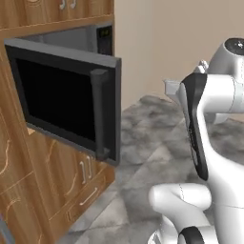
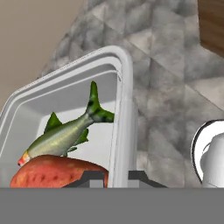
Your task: Place the tupperware containing the fish and sweet potato meal in the microwave. Close the microwave door and press the start button to reheat the meal.
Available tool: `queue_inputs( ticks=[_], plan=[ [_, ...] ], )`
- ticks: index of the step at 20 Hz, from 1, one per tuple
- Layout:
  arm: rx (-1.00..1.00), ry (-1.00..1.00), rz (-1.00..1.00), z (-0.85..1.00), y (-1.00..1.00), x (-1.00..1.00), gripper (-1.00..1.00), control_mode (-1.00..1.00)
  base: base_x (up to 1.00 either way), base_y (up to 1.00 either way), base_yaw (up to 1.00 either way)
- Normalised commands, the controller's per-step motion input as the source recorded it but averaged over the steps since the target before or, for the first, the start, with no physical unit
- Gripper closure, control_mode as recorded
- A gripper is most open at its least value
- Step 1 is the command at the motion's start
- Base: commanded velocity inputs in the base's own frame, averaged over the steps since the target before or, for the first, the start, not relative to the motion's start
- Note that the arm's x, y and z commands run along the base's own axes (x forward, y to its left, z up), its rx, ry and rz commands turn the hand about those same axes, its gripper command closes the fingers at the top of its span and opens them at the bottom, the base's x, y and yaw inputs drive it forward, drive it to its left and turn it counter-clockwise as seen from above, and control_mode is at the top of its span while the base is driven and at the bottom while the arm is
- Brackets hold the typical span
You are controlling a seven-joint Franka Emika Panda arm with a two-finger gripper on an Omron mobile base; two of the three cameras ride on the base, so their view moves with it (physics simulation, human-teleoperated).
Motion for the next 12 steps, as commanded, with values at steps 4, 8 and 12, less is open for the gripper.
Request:
queue_inputs(
  ticks=[4,8,12],
  plan=[
    [0.0,0.0,0.0,0.0,0.0,0.0,1.0,1.0,0.75,-0.19,0.63],
    [0.0,0.0,0.0,0.0,0.0,0.0,1.0,1.0,0.6,-0.23,0.64],
    [0.0,0.0,0.0,0.0,0.0,0.0,1.0,1.0,0.39,-0.33,0.66]
  ],
)
